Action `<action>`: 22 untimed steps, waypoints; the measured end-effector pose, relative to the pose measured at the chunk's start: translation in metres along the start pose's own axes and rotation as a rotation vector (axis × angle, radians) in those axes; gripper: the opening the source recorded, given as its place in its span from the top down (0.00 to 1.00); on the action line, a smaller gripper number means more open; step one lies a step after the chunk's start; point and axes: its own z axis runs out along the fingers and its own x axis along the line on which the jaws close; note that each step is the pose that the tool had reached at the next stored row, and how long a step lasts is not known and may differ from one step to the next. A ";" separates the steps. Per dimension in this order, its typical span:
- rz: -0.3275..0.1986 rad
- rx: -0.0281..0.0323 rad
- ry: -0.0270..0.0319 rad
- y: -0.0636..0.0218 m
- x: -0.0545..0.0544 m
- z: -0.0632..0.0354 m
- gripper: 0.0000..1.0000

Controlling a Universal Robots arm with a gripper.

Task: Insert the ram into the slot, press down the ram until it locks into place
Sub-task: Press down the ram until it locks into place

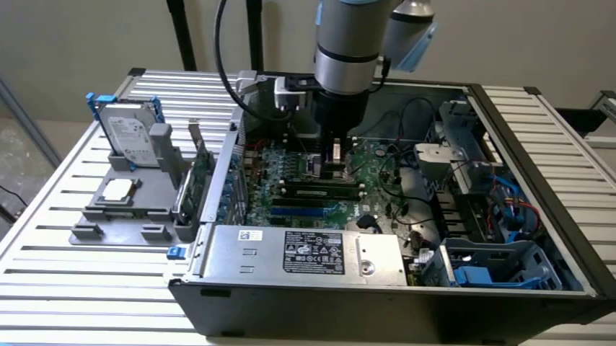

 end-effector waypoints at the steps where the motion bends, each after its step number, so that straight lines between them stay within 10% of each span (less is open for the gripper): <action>1: 0.000 -0.0002 0.0001 -0.0003 0.000 -0.0039 0.89; 22: 0.017 -0.0016 -0.0002 -0.0036 0.001 -0.0118 0.89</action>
